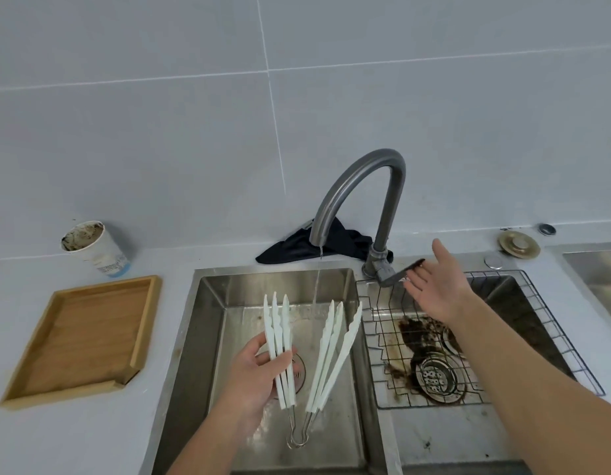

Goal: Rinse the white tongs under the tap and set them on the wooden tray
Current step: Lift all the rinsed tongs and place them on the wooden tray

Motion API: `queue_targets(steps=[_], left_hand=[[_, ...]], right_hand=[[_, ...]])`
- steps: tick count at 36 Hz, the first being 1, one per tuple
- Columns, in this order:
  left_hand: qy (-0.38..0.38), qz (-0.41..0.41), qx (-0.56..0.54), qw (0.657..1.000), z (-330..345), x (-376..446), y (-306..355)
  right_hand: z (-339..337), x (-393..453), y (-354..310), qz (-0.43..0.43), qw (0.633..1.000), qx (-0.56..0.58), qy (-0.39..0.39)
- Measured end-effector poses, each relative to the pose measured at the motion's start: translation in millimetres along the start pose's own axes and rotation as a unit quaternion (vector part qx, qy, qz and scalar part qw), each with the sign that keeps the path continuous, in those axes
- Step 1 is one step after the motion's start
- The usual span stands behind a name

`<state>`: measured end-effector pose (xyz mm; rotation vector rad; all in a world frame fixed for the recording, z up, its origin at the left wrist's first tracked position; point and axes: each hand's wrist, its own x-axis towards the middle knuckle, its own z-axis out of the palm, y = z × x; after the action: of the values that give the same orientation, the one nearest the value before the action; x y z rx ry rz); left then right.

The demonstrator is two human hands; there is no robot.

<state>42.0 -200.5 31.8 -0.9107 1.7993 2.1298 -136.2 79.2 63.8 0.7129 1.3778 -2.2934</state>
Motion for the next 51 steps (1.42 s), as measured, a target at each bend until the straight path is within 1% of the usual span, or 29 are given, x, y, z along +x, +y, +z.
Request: queue_targets(steps=[5, 12, 17, 22, 24, 27, 31, 35, 36, 40, 45, 51], left_hand=[[0.019, 0.001, -0.004, 1.000, 3.4, -6.9, -1.2], [0.033, 0.005, -0.015, 0.999, 6.4, -11.5, 1.4], [0.048, 0.003, -0.020, 0.999, 8.2, -14.0, -2.2], [0.057, 0.004, -0.029, 0.998, 11.8, -14.0, -4.0], [0.058, 0.007, -0.034, 0.998, 14.4, -14.3, -4.2], [0.056, 0.013, -0.042, 0.997, 16.2, -14.5, -2.8], [0.052, 0.020, -0.057, 0.997, 19.4, -14.1, 1.9], [0.051, 0.033, -0.065, 0.996, 20.9, -12.6, 7.0], [0.052, 0.035, -0.069, 0.996, 20.4, -12.0, 7.9], [0.049, 0.040, -0.091, 0.994, 15.1, -10.5, 10.1], [0.038, 0.044, -0.088, 0.994, 4.9, -7.6, 12.1], [0.023, 0.039, -0.086, 0.995, -10.3, -3.7, 17.0]], right_hand=[[-12.5, 4.3, -5.8, 0.014, 0.998, -0.051, -0.023], [-27.6, 7.3, 1.1, 0.021, 0.999, -0.037, -0.034], [-36.6, 8.2, 19.6, 0.017, 0.998, -0.053, -0.010], [-33.1, 0.9, 46.1, -0.001, 0.990, -0.131, 0.052], [-29.1, -10.7, 57.1, -0.010, 0.982, -0.178, 0.060], [-18.7, -30.9, 70.3, -0.002, 0.979, -0.203, 0.029], [5.6, -58.4, 81.5, 0.014, 0.976, -0.214, -0.039], [27.6, -79.8, 90.8, 0.032, 0.965, -0.232, -0.122], [32.2, -82.4, 92.2, 0.036, 0.964, -0.228, -0.131], [45.4, -87.2, 96.9, 0.038, 0.965, -0.215, -0.145], [55.5, -87.7, 111.5, 0.050, 0.959, -0.224, -0.167], [70.9, -89.0, 128.5, 0.041, 0.969, -0.206, -0.131]])
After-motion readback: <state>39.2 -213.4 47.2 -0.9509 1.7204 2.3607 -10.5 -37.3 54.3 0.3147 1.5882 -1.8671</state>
